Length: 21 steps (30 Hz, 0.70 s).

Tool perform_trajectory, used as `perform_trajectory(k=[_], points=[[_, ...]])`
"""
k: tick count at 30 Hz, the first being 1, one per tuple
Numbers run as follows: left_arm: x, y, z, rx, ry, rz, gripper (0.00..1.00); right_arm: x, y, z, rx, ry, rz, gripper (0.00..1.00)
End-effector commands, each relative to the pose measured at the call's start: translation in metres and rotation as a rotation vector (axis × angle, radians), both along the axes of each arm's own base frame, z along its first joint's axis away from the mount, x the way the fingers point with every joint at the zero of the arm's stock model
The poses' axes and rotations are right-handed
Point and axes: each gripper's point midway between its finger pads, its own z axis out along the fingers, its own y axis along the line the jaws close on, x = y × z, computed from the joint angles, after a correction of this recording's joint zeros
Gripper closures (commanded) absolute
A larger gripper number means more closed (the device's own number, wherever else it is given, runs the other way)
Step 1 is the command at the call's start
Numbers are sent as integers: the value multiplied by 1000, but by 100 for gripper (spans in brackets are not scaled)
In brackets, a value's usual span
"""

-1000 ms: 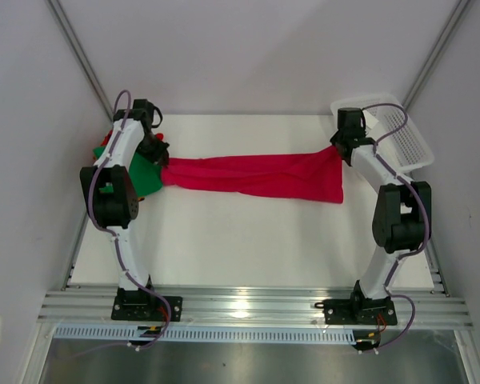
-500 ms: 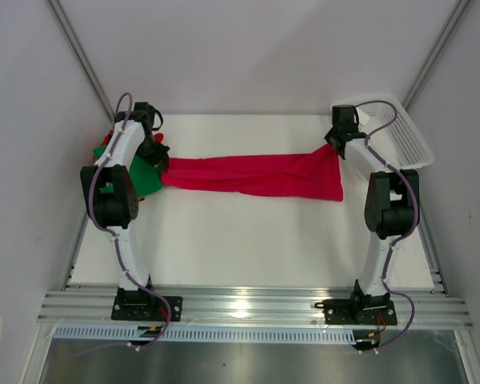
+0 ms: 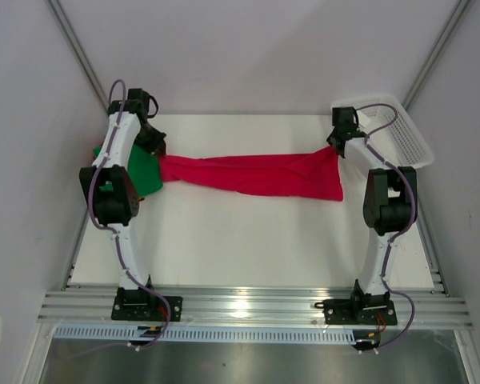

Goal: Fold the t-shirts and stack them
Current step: Fold the other side of the tshirt into a rectangle

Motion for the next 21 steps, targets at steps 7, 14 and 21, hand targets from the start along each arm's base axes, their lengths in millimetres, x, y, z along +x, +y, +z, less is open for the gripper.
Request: perform_trajectory(k=[7,14,21], points=[[-2,4,-14,-16,51,-5,99,6,-17,3,-11,2,-45,100],[-3,7,-23,1,60,-20,99,4,-22,-2,-18,15,-50,100],[2,9,-31,-6,58,-26,99,5,-28,-6,-17,21,-56,100]])
